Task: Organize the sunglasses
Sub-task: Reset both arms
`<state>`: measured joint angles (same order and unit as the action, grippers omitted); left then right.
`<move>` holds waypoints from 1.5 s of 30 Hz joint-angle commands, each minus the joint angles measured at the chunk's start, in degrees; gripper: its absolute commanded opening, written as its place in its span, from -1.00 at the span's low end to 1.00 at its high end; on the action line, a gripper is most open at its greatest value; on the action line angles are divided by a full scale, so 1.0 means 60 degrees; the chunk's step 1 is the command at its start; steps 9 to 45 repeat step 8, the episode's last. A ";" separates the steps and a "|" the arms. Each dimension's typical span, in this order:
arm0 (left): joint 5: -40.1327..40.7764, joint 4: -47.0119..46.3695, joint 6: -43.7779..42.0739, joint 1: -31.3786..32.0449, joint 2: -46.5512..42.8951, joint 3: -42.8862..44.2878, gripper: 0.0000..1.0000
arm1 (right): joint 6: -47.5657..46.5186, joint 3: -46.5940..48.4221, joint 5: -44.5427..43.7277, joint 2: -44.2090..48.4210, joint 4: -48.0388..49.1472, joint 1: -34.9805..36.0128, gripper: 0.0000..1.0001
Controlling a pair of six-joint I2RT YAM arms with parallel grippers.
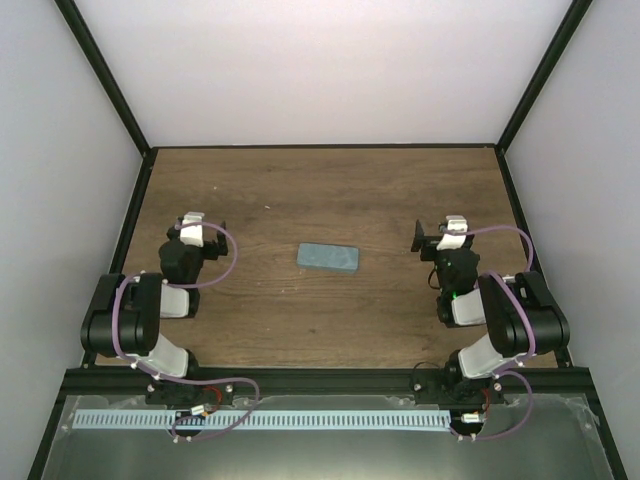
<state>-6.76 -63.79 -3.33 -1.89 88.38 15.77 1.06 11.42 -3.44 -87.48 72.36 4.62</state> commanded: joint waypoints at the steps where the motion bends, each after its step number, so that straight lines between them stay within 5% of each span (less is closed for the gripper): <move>1: -0.0235 -0.0335 -0.0105 -0.0036 -0.0036 -0.0006 0.99 | -0.0067 0.0206 0.0079 -0.0027 0.0123 -0.0126 1.00; 45: -0.0235 -0.0341 -0.0116 -0.0038 -0.0036 -0.0006 0.99 | -0.0074 0.0206 0.0072 -0.0029 0.0131 -0.0126 1.00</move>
